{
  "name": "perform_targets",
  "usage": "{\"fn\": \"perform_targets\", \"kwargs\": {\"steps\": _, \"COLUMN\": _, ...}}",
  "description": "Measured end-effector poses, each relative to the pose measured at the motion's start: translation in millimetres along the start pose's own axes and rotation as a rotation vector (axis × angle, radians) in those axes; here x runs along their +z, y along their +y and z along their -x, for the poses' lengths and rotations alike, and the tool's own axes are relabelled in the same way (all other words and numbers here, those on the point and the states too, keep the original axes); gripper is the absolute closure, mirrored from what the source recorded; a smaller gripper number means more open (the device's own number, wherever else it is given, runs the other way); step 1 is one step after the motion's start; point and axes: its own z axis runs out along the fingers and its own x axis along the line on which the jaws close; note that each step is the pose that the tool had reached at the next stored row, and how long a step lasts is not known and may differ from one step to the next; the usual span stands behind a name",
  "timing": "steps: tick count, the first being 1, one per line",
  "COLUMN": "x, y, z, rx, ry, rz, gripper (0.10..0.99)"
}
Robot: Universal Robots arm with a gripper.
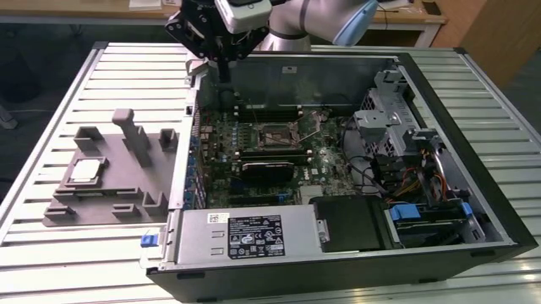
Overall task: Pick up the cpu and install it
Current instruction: 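Reach for the cpu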
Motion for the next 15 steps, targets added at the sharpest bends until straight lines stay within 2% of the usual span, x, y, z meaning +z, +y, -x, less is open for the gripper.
{"fn": "perform_targets", "kwargs": {"steps": 15, "x": -0.6, "y": -1.6, "z": -20.8, "rx": 0.0, "ry": -0.0001, "rz": 0.0, "gripper": 0.98}}
